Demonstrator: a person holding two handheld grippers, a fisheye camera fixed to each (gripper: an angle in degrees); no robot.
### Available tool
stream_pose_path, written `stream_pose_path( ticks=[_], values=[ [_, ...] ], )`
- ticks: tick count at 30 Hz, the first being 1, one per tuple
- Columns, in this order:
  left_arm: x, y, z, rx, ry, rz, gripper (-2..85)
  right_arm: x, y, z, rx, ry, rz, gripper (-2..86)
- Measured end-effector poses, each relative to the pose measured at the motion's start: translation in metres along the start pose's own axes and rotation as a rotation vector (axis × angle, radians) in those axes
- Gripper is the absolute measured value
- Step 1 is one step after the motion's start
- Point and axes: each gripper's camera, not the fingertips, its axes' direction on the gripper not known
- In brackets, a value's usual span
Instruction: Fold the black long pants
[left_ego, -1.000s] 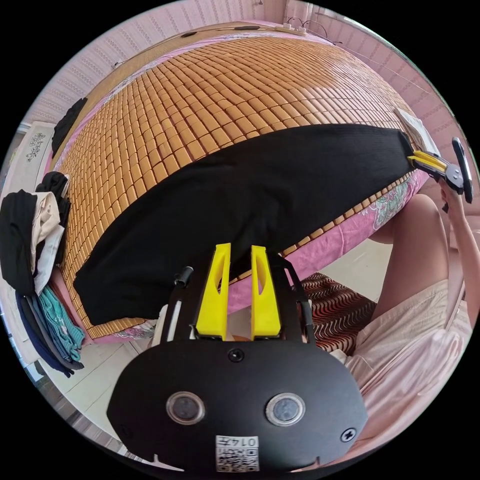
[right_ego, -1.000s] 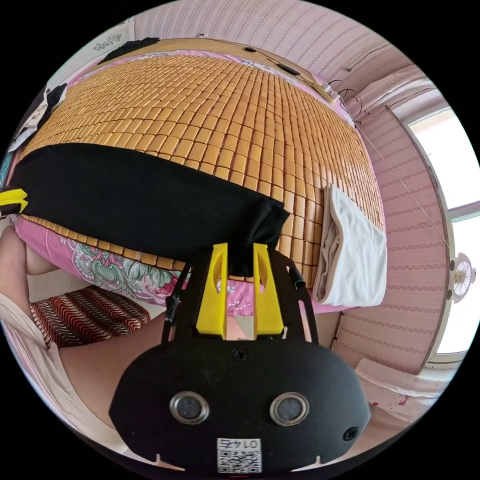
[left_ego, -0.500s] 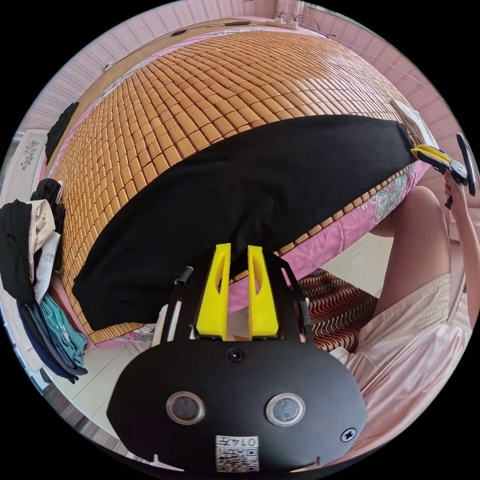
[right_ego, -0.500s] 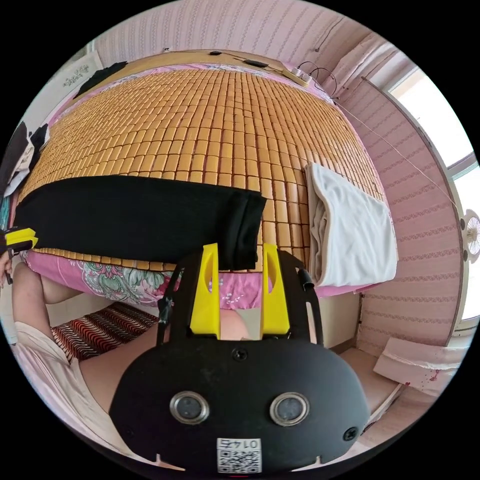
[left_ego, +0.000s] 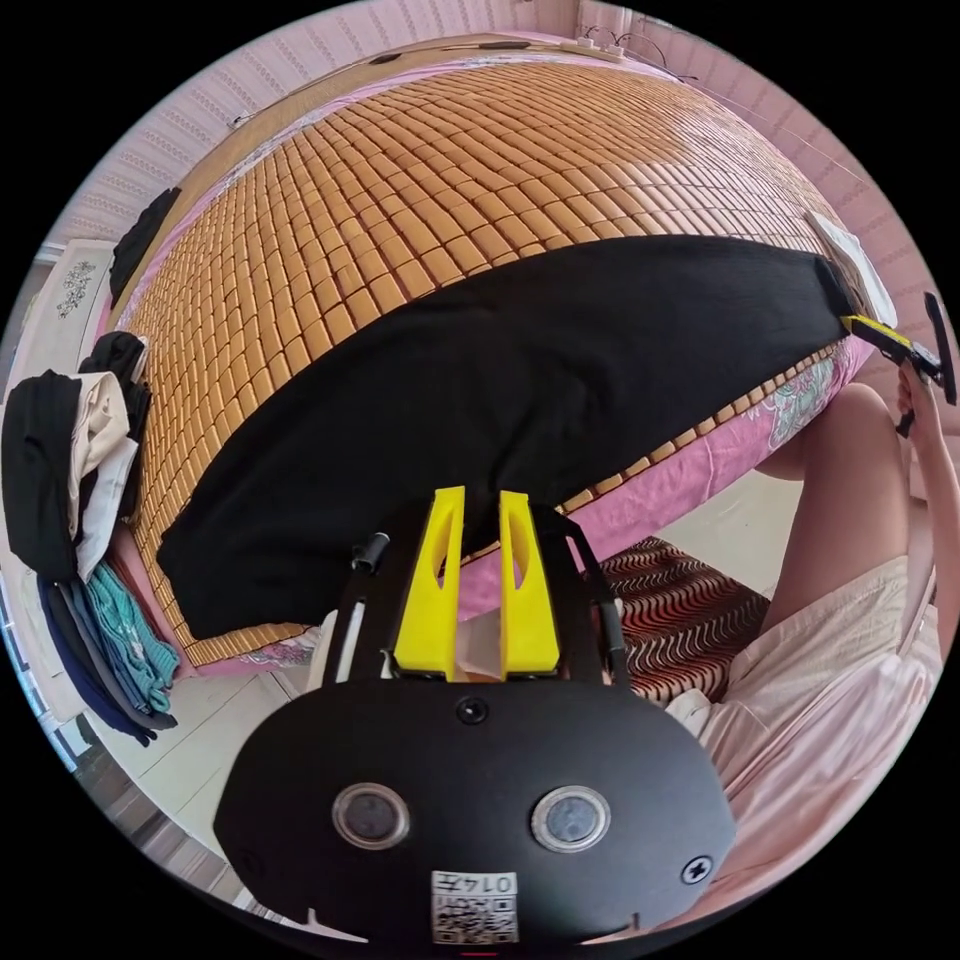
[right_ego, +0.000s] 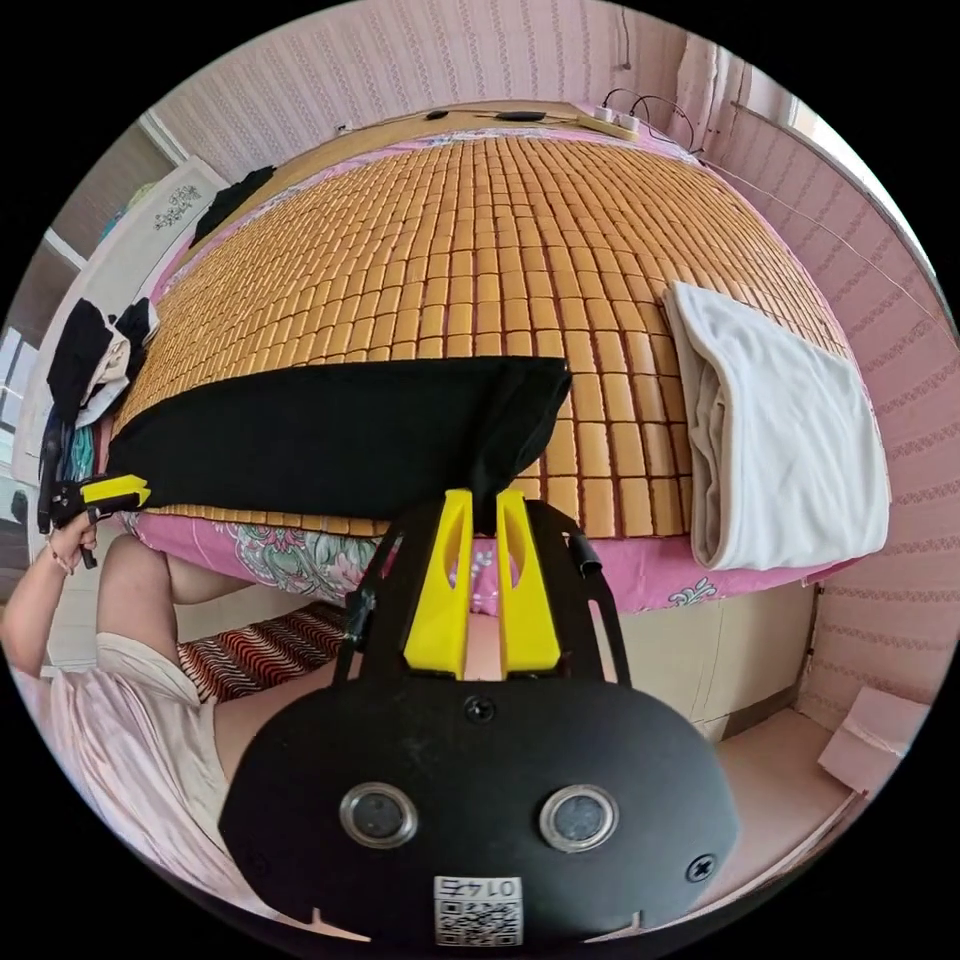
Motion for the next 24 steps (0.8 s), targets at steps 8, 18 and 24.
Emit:
stream_pose_path(
  ticks=[8,18,24],
  values=[
    [0.015,-0.003,0.001,0.039,0.040,0.078,0.8,0.075,0.018,-0.102,0.405,-0.372,0.143,2.8],
    [0.064,-0.021,-0.015,0.195,0.322,0.194,0.5,-0.022,-0.018,-0.261,0.652,-0.369,-0.230,3.0],
    [-0.015,0.058,-0.059,0.342,0.372,0.128,2.9,-0.253,-0.075,-0.192,0.420,-0.461,-0.696,4.2]
  ],
)
